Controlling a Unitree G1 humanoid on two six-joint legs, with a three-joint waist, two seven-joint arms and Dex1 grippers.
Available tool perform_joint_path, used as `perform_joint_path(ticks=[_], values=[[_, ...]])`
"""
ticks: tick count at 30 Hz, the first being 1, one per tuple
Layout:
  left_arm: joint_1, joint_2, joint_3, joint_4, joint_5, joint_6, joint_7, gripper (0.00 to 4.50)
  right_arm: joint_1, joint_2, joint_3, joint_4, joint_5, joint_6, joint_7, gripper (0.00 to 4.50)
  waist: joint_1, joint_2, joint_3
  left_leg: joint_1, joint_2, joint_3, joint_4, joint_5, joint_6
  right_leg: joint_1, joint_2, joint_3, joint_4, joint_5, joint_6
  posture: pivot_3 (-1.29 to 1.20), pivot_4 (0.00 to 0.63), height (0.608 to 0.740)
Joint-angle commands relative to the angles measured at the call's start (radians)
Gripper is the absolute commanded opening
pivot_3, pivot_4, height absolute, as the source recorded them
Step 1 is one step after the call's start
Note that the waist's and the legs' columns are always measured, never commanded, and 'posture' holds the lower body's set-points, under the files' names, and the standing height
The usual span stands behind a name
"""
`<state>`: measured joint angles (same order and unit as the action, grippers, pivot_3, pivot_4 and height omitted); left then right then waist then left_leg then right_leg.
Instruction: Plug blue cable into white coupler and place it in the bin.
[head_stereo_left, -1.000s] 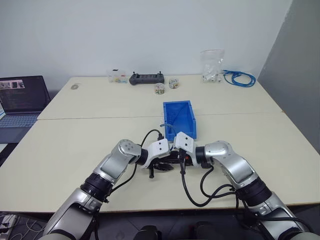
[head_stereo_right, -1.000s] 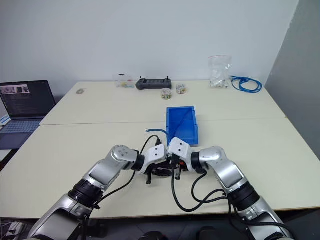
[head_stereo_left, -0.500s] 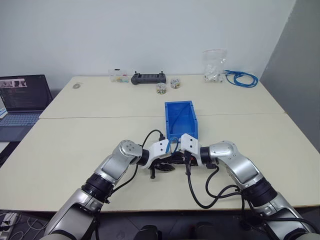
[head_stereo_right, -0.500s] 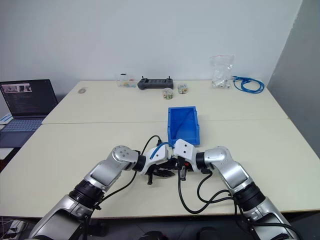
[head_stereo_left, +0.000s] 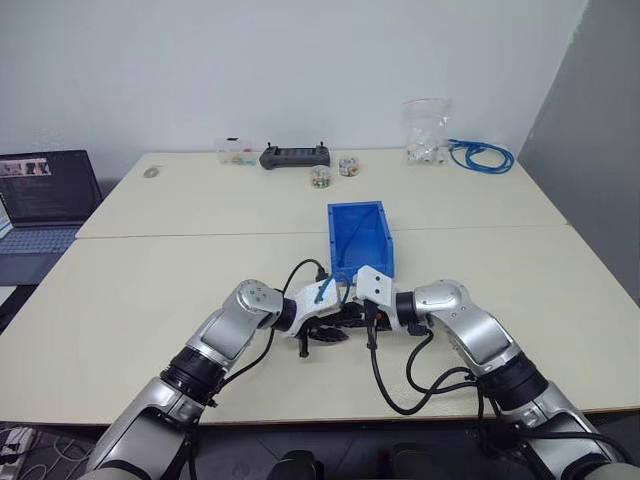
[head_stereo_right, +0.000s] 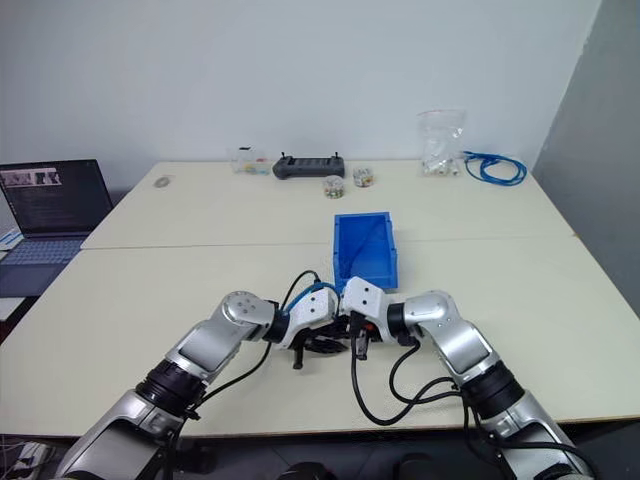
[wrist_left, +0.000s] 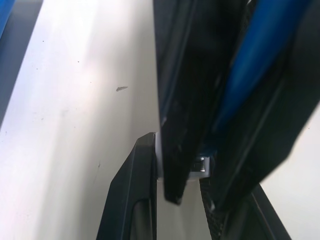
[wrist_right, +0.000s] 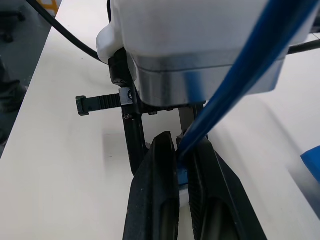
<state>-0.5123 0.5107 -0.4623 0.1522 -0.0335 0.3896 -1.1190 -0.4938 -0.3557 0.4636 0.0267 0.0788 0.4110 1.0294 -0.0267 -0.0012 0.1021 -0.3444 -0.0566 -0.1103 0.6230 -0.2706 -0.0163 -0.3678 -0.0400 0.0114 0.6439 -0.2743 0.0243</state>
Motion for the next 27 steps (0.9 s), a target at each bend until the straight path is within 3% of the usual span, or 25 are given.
perform_joint_path(ticks=[1, 10, 12, 19, 23, 27], values=[[-0.017, -0.013, 0.050, -0.001, 0.018, 0.007, 0.071, 0.81, 0.084, 0.010, 0.254, 0.215, -0.109, 0.124, 0.081, 0.00, 0.000, 0.001, 0.001, 0.000, 0.000, 0.000, 0.000, 0.000, 0.000, 0.000, 0.000, 0.000, 0.000, 0.000, 0.000, 0.00, 0.150, 0.740], [-0.003, -0.007, 0.081, 0.004, 0.024, -0.024, 0.104, 0.81, 0.095, 0.010, 0.191, 0.214, -0.103, 0.103, 0.060, 0.00, -0.001, 0.002, 0.001, 0.001, 0.000, 0.000, -0.003, -0.001, -0.001, 0.000, 0.000, 0.001, 0.000, 0.000, -0.001, 0.00, 0.150, 0.740], [0.018, -0.001, 0.109, 0.002, 0.004, -0.036, 0.106, 1.51, 0.090, 0.018, 0.155, 0.194, -0.082, 0.106, 0.042, 0.00, -0.001, 0.002, 0.001, 0.001, 0.000, 0.000, -0.003, -0.001, -0.002, 0.000, 0.000, 0.001, 0.000, -0.001, -0.001, 0.00, 0.150, 0.740], [0.148, 0.062, 0.180, -0.070, -0.039, -0.109, 0.095, 2.70, 0.113, 0.003, 0.080, 0.076, -0.016, 0.127, 0.028, 0.00, 0.003, 0.003, 0.019, -0.001, 0.001, -0.001, -0.004, 0.000, 0.000, -0.005, 0.000, 0.000, 0.000, 0.000, -0.001, 0.00, 0.150, 0.740], [0.204, 0.071, 0.220, -0.126, -0.071, -0.103, 0.120, 3.57, 0.114, 0.009, 0.041, 0.008, 0.033, 0.154, -0.001, 0.00, 0.020, -0.006, 0.031, -0.005, 0.000, -0.001, -0.008, -0.001, -0.002, -0.010, 0.000, -0.002, -0.002, 0.001, 0.002, 0.00, 0.150, 0.740], [0.233, 0.058, 0.289, -0.164, -0.115, -0.085, 0.173, 4.37, 0.105, 0.009, -0.011, -0.071, 0.089, 0.198, -0.022, 0.00, 0.030, -0.006, 0.040, -0.020, -0.001, -0.002, -0.004, 0.000, -0.003, -0.021, -0.002, -0.003, -0.001, 0.002, 0.002, 0.00, 0.150, 0.740]])
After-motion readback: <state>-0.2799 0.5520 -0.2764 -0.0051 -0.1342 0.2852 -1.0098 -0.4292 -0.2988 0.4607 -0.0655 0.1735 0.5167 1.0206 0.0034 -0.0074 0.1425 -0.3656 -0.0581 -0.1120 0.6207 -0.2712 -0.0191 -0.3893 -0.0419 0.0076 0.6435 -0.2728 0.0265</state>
